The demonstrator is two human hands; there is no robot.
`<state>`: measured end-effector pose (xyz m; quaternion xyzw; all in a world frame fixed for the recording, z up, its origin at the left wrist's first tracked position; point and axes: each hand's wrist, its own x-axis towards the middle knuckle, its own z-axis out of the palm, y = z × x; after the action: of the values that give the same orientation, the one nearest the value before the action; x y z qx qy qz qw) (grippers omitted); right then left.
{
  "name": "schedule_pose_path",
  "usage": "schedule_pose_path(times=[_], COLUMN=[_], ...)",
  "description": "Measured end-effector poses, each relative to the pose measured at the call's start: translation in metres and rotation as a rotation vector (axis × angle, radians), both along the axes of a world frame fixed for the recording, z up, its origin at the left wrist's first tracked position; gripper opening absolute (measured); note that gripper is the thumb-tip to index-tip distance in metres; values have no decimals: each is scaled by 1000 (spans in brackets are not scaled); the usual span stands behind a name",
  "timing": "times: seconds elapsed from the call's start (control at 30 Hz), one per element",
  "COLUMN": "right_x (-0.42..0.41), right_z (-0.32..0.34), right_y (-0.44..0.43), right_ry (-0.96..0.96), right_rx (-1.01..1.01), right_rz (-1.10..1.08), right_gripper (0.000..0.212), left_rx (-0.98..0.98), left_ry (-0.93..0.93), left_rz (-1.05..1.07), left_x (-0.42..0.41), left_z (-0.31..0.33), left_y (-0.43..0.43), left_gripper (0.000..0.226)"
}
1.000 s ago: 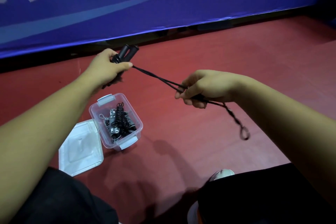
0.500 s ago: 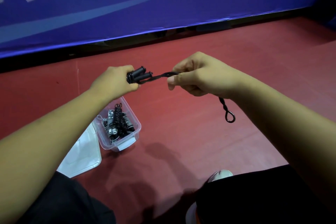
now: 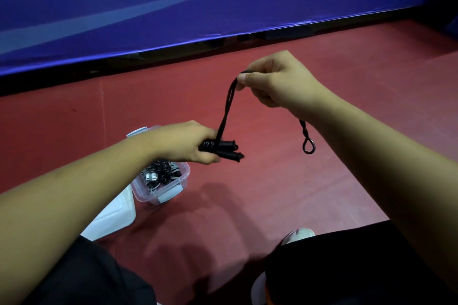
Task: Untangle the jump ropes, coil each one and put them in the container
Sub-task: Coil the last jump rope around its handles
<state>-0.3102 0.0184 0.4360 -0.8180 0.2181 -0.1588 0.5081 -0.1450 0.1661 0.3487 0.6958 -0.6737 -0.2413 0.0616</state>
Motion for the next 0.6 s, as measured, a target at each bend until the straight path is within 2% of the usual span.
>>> schedule_pose_path(times=[0.13, 0.2, 0.33, 0.37, 0.5, 0.53, 0.6], right_x=[1, 2, -2, -3, -5, -6, -8], right_z=[-10, -18, -42, -47, -52, -50, -43], right_y=[-17, -28, -43, -44, -45, -45, -42], right_ry=[27, 45, 137, 177, 302, 333, 416], right_rx=[-145, -163, -47, -22, -45, -55, -39], right_rz=[-60, -118, -165, -151, -97, -70, 30], right_gripper=[22, 23, 10, 9, 20, 21, 20], left_rx=[-44, -103, -182, -195, -179, -141, -53], left_ry=[158, 287, 875, 1014, 1443, 1509, 1575], left_rz=[-36, 2, 187, 220, 442, 528, 680], left_x=[-14, -20, -25, -26, -22, -19, -13], left_z=[9, 12, 23, 26, 29, 30, 31], left_y=[4, 7, 9, 9, 6, 5, 4], left_gripper=[18, 27, 68, 70, 44, 34, 33])
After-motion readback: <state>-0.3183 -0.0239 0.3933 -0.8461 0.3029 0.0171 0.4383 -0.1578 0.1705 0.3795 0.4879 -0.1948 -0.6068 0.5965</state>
